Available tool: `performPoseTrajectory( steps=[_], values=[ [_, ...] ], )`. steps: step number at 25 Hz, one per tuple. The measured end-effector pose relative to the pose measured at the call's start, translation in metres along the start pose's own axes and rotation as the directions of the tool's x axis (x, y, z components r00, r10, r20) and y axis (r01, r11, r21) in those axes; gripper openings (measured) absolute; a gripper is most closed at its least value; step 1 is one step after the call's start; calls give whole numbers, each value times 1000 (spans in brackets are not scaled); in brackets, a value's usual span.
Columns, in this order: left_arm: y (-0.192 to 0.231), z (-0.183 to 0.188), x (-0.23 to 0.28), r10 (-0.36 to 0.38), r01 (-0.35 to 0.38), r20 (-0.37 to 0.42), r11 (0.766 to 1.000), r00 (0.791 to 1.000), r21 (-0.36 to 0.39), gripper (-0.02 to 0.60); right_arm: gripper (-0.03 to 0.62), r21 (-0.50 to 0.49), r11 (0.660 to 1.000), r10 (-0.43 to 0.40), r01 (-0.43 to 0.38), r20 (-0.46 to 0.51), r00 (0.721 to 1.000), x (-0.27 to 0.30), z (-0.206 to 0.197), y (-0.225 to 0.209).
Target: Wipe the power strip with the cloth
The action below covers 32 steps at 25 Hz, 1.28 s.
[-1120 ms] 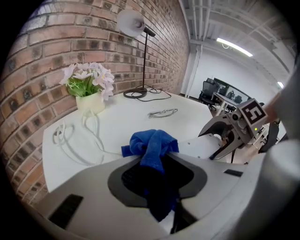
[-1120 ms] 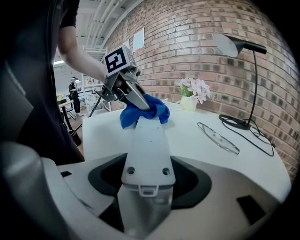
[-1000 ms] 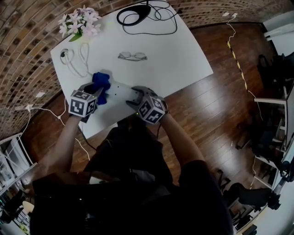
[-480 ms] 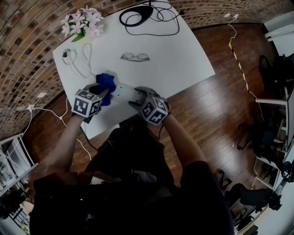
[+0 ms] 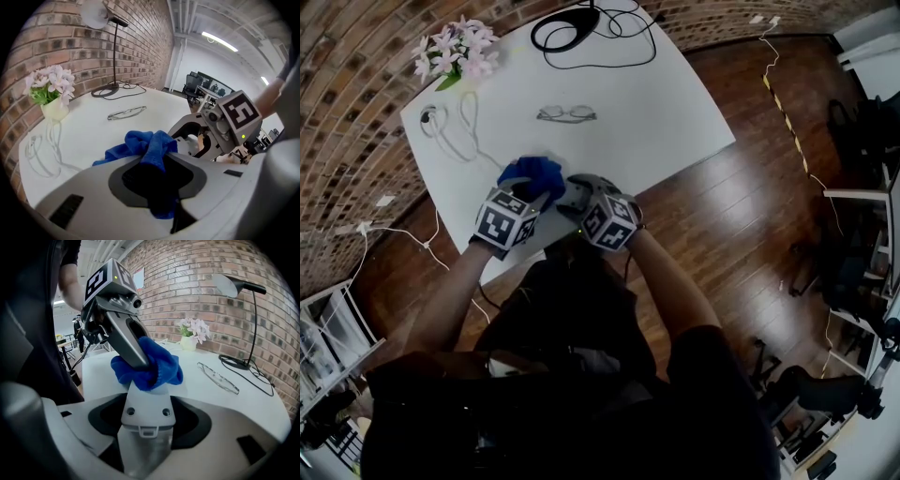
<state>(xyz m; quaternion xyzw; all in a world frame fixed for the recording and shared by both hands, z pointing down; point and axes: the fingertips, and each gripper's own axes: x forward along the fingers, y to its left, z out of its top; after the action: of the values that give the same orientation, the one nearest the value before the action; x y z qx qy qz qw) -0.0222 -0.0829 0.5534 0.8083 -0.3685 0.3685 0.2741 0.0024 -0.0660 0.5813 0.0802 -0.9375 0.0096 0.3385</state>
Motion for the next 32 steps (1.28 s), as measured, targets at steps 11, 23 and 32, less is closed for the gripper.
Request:
performPoseTrajectory(
  steps=[11, 23, 32],
  values=[
    [-36, 12, 16, -54, 53, -16, 998, 998, -38, 95, 281, -18, 1000, -4, 4, 19, 1000, -1, 0, 1],
    [-56, 14, 24, -74, 72, -40, 996, 996, -61, 95, 281, -36, 999, -11, 13, 36, 999, 0, 0, 3],
    [-63, 19, 28, -104, 102, -33, 993, 994, -57, 95, 282, -57, 998, -13, 16, 50, 999, -1, 1, 0]
  ],
)
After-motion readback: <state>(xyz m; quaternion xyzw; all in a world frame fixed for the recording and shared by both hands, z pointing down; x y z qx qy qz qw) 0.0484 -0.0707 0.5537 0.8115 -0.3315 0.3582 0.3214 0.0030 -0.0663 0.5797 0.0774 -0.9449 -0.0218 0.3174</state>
